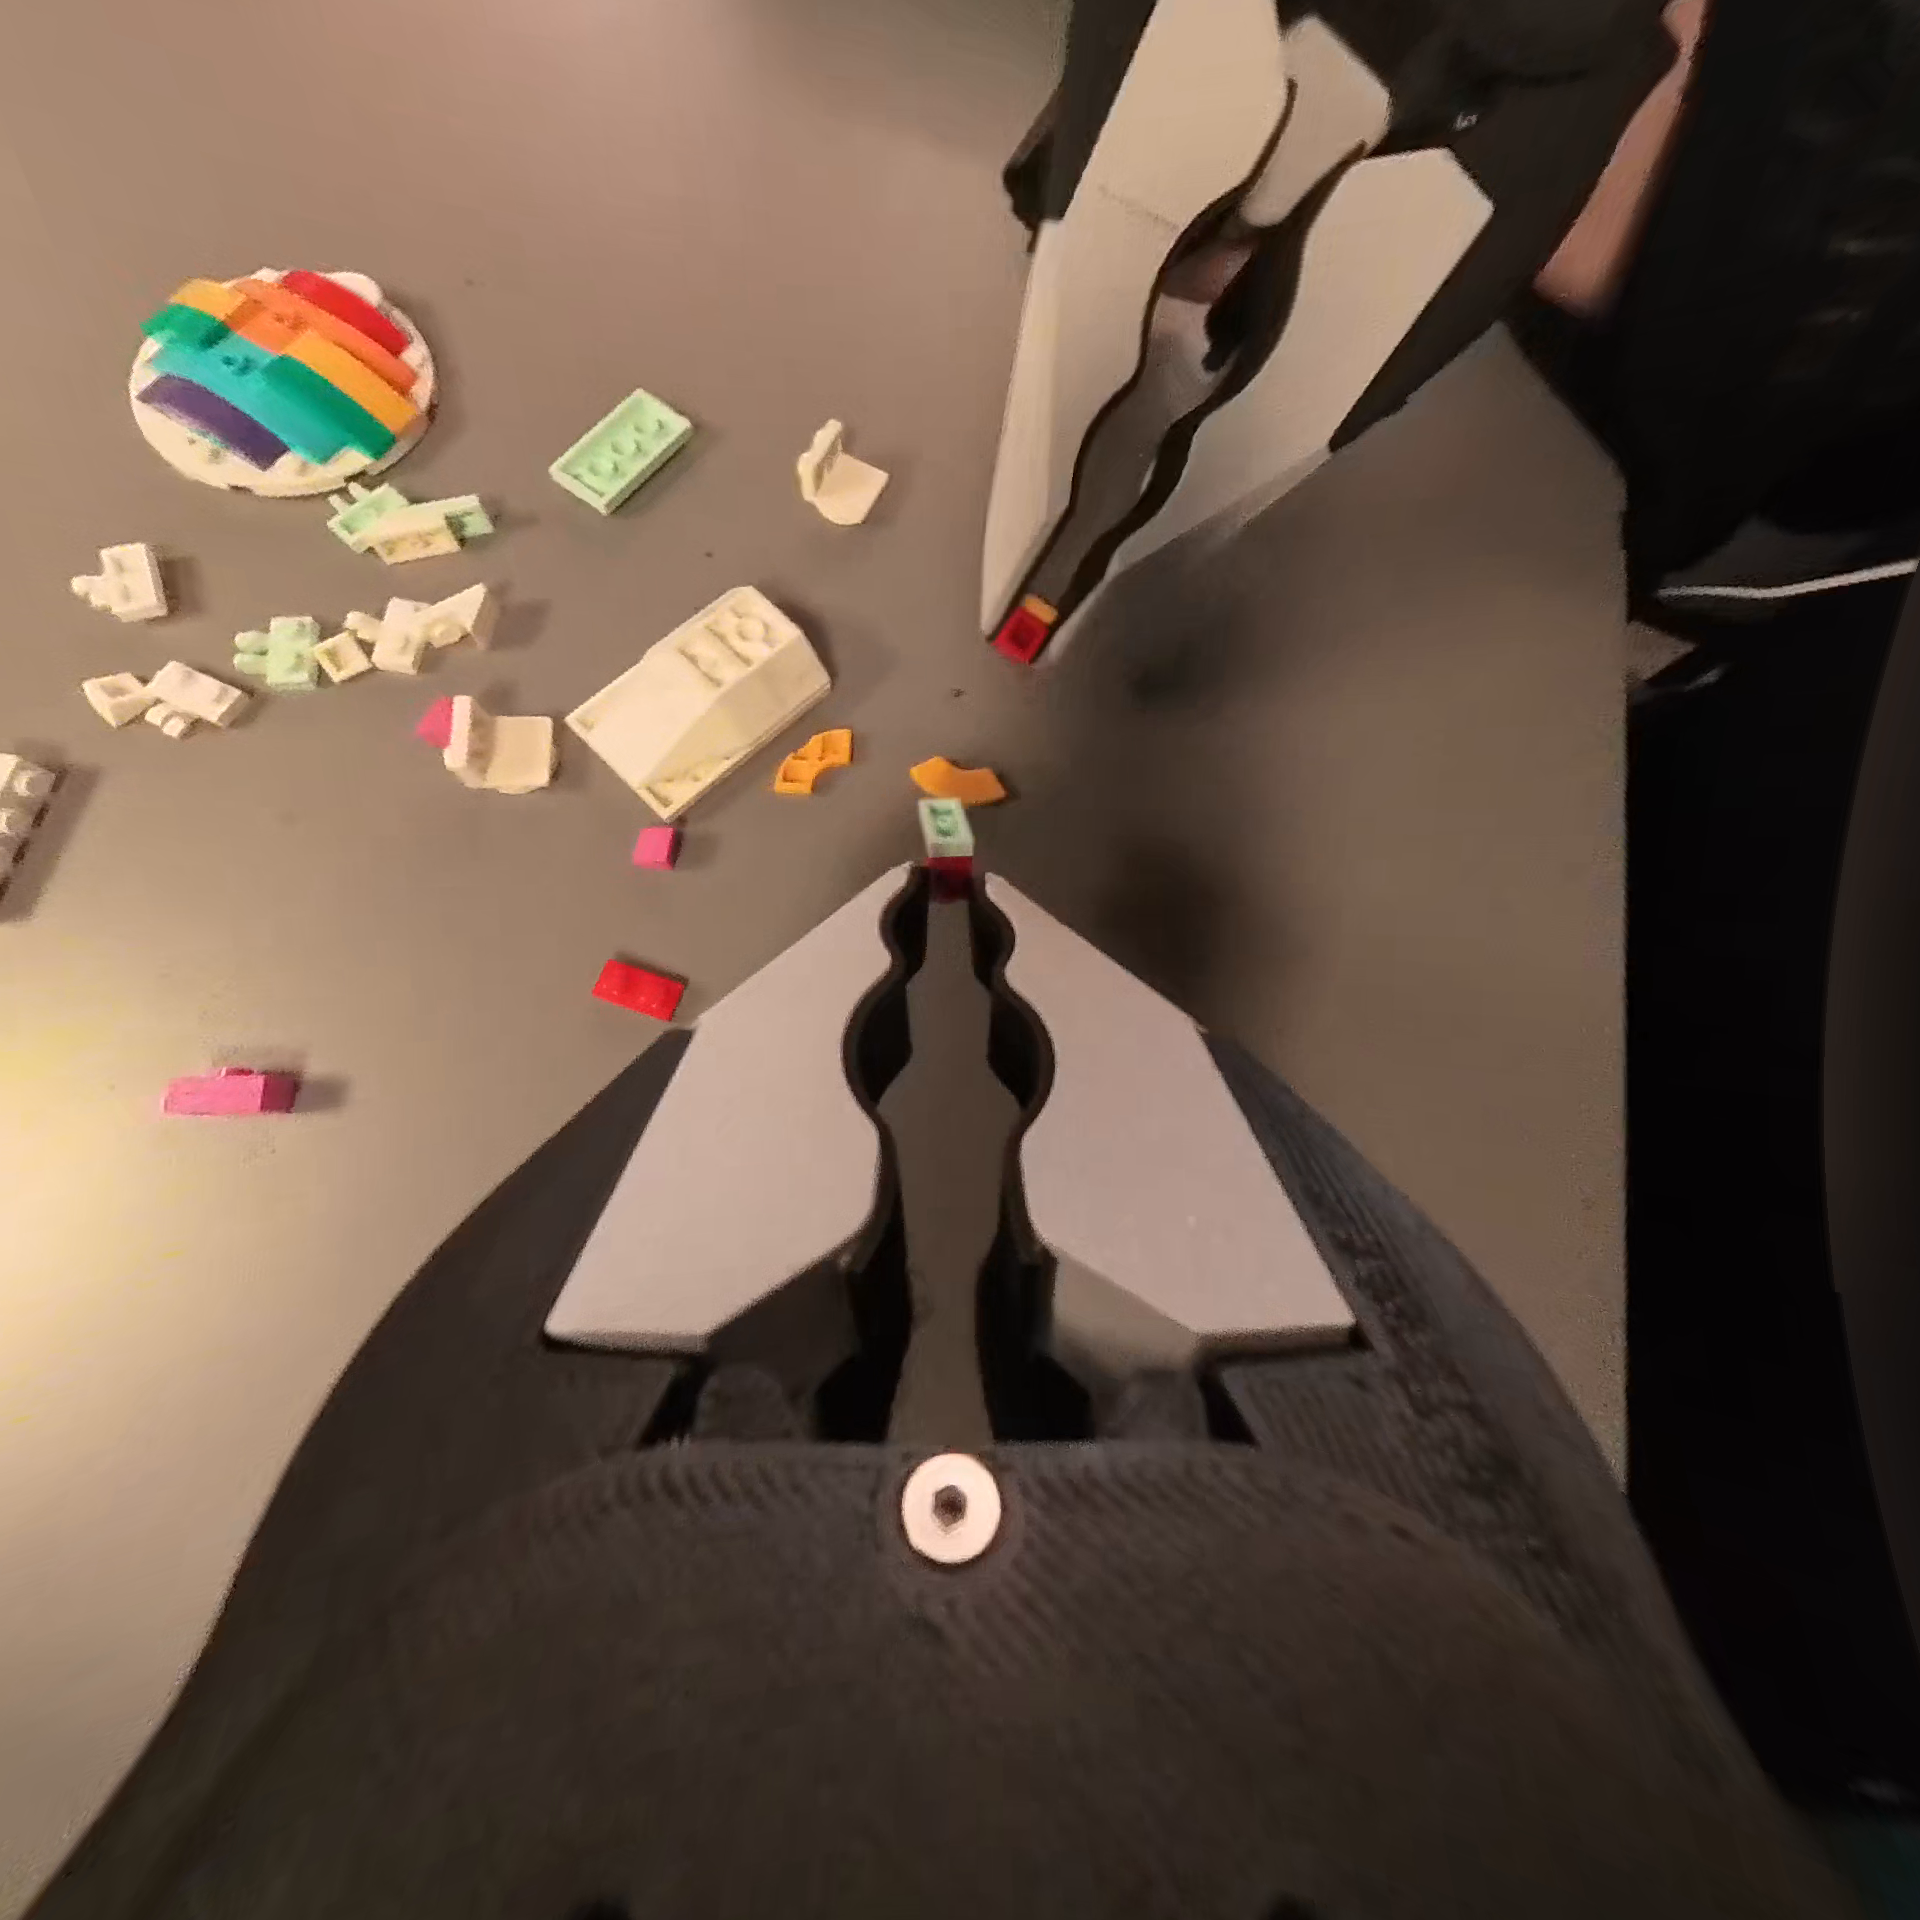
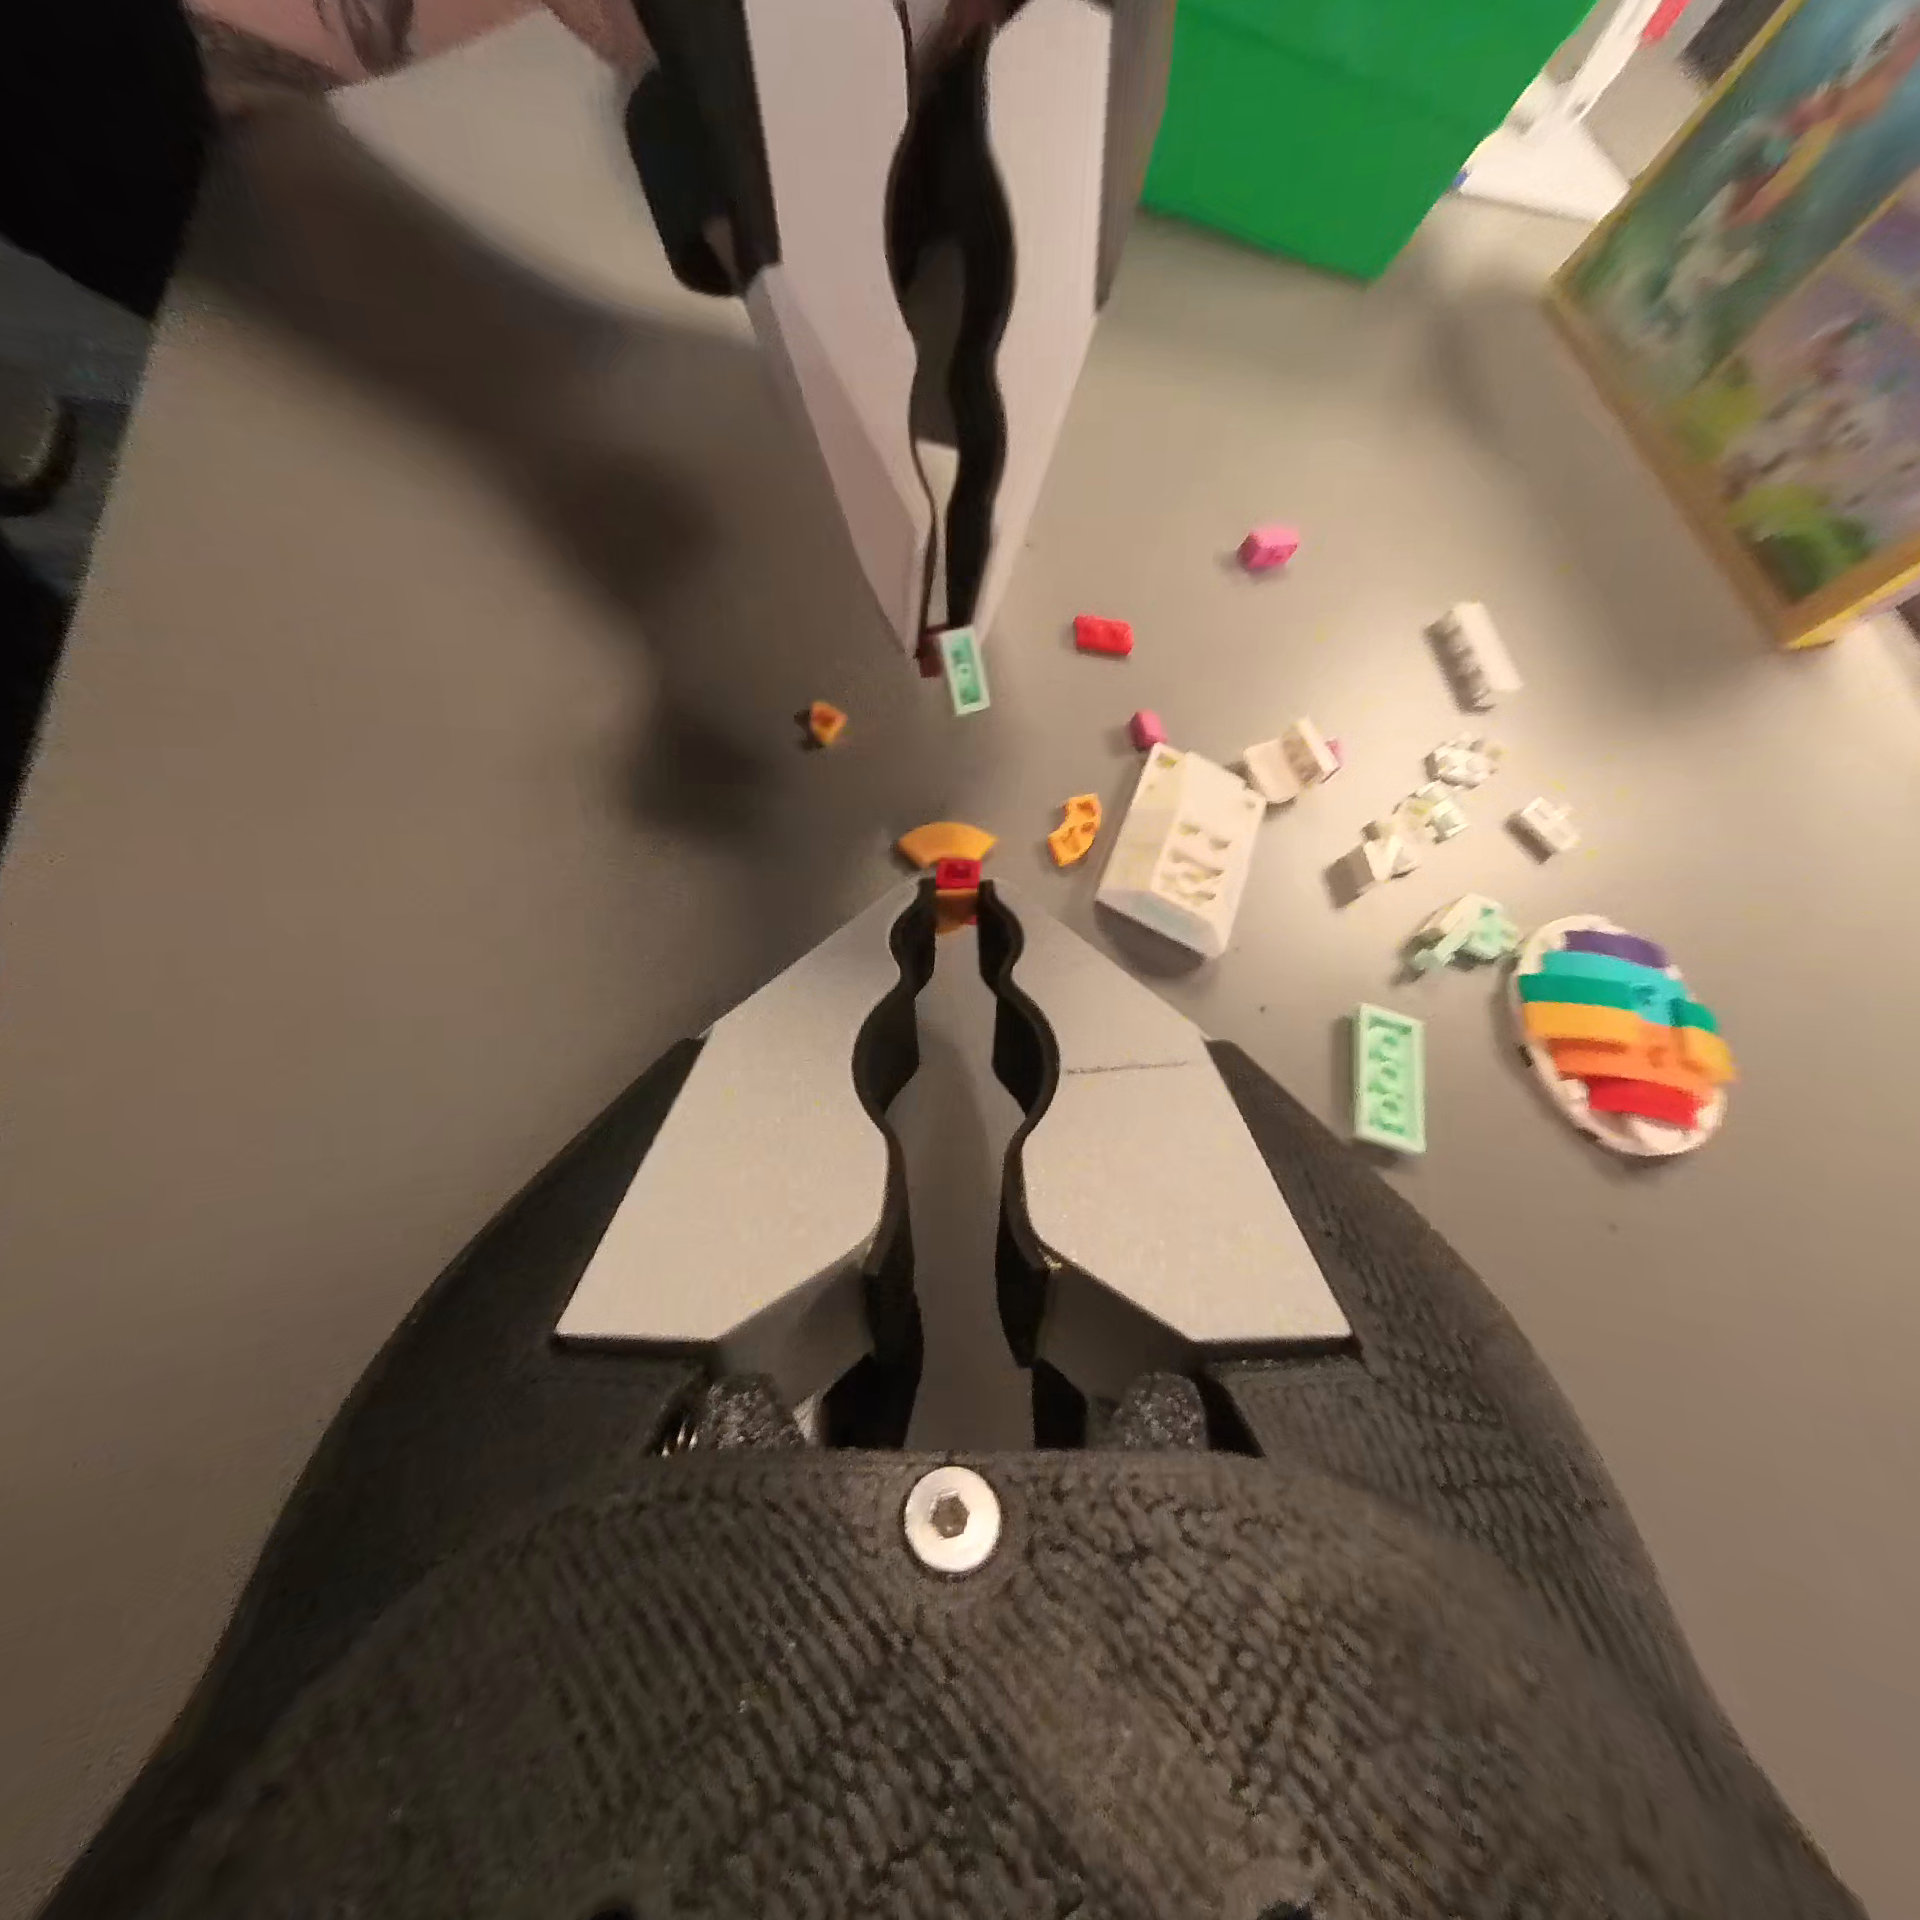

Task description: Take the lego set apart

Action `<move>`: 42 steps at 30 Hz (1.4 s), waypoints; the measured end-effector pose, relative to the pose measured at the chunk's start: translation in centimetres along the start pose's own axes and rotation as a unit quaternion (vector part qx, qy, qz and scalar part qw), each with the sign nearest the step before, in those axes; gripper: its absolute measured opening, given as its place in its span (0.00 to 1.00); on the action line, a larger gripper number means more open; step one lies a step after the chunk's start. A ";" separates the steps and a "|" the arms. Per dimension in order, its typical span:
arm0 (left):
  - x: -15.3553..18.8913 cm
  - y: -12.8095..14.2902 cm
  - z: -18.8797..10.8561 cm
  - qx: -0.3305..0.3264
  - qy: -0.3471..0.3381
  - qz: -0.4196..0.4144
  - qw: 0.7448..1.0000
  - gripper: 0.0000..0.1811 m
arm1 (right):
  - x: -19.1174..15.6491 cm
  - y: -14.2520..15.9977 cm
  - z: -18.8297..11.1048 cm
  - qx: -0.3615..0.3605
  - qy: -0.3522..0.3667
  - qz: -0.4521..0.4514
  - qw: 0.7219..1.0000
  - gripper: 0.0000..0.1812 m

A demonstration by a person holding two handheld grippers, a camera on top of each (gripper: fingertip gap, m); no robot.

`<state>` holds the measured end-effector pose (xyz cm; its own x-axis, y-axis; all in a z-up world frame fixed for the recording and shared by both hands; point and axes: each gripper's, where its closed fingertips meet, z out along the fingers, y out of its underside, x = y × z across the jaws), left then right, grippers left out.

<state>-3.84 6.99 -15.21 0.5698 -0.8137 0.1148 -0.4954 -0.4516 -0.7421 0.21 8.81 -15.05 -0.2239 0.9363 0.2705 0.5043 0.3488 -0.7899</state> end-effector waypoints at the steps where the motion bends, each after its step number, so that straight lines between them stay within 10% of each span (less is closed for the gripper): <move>1: -0.1 -0.2 0.0 0.012 0.003 -0.007 1.000 0.04 | 0.3 0.1 0.1 -0.001 0.012 -0.006 1.000 0.03; 8: 0.6 -1.1 0.3 0.052 0.024 -0.005 0.998 0.04 | 0.1 0.8 1.3 -0.021 -0.007 0.021 1.000 0.18; 19: 2.7 -1.8 1.5 0.043 0.014 0.126 0.991 0.04 | -1.8 -1.8 1.0 0.042 -0.034 -0.037 0.998 0.04; 32: 0.3 -4.1 0.0 0.100 -0.019 -0.036 0.994 0.03 | 1.8 -3.5 0.1 -0.014 0.236 -0.300 0.924 0.03; 42: 2.6 -5.6 -0.9 0.170 -0.012 0.090 0.981 0.06 | 0.4 -5.0 -1.0 0.105 0.136 -0.167 0.971 0.03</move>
<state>-0.18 7.02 -10.14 0.5098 -0.8588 -0.0505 -0.3443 -0.1498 -0.9268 -1.56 7.44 -10.48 -0.1020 0.7590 0.6431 0.2542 0.6449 -0.7208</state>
